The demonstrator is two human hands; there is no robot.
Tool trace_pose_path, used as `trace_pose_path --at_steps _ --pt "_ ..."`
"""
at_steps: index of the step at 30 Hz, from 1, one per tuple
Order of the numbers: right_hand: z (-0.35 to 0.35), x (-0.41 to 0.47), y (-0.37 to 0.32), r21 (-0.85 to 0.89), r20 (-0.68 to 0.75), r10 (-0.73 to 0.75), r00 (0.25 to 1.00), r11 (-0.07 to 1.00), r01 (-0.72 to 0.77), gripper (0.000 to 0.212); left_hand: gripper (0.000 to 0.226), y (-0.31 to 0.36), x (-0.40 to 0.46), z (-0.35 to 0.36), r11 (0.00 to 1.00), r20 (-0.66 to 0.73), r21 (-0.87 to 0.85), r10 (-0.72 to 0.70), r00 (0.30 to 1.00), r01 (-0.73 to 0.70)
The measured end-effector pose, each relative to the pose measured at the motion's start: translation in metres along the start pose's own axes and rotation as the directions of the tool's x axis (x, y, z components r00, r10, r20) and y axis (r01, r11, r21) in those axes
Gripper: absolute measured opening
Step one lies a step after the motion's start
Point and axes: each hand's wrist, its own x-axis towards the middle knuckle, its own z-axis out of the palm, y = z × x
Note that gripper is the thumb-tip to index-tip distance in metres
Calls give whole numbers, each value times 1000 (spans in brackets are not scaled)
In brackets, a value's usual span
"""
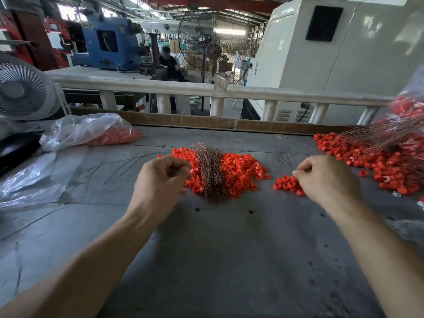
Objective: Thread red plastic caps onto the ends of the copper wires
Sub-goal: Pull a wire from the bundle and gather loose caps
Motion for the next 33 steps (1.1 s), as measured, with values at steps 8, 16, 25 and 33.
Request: trace_pose_path --at_steps 8,16,25,33 --pt "2 -16 -20 159 -130 -251 959 950 270 9 12 0 -2 2 959 42 281 36 998 -47" --pt "21 -46 -51 293 41 -544 838 808 511 8 14 1 -1 -4 857 18 510 66 998 -66" --pt "26 -59 -67 279 -106 -496 862 817 505 19 15 1 1 1 813 67 560 151 986 -162" --pt "37 -53 -70 417 -84 -451 888 794 443 22 19 3 0 4 790 97 584 159 982 -186"
